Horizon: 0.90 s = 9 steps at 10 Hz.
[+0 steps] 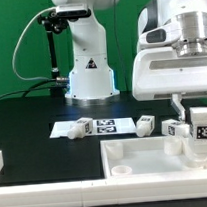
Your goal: Assemble one leg
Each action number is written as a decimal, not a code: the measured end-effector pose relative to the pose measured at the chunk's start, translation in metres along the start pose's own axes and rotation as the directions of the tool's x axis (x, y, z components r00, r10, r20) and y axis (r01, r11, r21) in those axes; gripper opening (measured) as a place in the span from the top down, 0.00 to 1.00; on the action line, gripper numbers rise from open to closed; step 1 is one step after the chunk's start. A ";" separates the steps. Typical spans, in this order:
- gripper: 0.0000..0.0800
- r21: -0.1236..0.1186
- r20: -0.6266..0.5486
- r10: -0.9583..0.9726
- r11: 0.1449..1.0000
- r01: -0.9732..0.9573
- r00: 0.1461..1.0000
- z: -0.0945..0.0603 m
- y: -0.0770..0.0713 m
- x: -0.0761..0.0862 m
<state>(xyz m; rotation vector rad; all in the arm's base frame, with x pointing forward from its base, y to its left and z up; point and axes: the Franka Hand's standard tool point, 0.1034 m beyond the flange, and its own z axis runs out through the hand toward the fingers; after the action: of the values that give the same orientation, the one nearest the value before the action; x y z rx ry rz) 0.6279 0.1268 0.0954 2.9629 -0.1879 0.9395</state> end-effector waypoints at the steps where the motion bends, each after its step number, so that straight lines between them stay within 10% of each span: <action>1: 0.64 0.000 -0.007 -0.002 1.000 0.002 1.000 0.000 0.000 0.000; 9: 0.64 -0.005 -0.023 -0.056 0.998 0.056 0.998 0.000 0.007 -0.004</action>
Offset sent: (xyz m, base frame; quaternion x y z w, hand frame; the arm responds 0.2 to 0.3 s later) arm -0.0120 -0.0023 -0.0002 0.0061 -0.0304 -0.0023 0.9995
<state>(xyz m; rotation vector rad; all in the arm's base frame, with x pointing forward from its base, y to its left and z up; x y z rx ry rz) 0.6238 0.1206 0.0936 2.9351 -0.1062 0.9649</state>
